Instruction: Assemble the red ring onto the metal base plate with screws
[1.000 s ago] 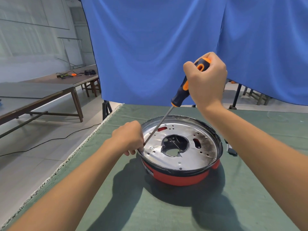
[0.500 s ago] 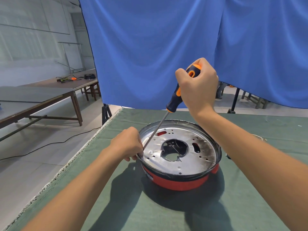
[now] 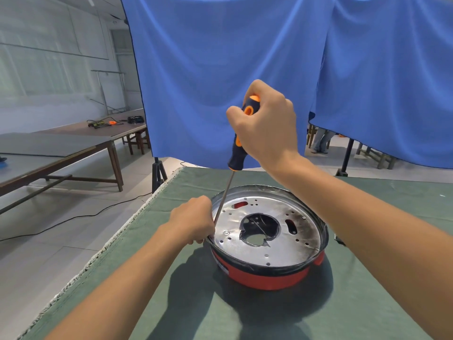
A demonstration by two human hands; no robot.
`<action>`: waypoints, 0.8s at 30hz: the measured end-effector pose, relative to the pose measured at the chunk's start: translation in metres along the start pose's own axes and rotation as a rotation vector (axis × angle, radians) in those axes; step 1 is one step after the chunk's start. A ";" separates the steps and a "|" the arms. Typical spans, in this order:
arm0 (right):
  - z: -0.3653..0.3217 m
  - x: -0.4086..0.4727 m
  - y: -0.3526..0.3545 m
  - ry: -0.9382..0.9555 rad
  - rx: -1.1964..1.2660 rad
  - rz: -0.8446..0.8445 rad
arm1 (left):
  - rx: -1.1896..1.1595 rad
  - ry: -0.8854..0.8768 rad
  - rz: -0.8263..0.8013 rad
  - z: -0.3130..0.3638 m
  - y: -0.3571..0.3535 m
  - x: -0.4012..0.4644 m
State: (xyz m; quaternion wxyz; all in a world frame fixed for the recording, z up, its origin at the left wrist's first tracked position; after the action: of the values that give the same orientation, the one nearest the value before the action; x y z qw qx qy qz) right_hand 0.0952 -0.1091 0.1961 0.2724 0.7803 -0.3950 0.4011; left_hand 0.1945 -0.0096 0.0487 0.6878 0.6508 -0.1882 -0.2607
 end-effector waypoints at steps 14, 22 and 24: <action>-0.042 0.019 -0.043 0.027 -0.529 -0.374 | -0.145 -0.002 0.053 -0.005 -0.005 -0.003; -0.062 0.019 -0.058 0.046 -0.355 -0.727 | -0.298 -0.007 -0.026 -0.008 -0.005 -0.006; -0.060 0.021 -0.058 0.107 -0.419 -0.660 | -0.314 -0.013 -0.099 -0.010 -0.003 -0.007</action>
State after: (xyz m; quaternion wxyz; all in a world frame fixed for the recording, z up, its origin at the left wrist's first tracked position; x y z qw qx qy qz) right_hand 0.1264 -0.0419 0.2395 0.5604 0.7708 -0.1814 0.2429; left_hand 0.1944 0.0022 0.0453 0.7662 0.5419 -0.1172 -0.3248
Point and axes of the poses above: each hand's wrist, its own x-axis towards the middle knuckle, its own y-axis out of the back of the hand, z = x × y, the point moved 3 cm from there along x, towards the middle knuckle, and after that the axes turned 14 degrees about x, right-handed, at the moved point
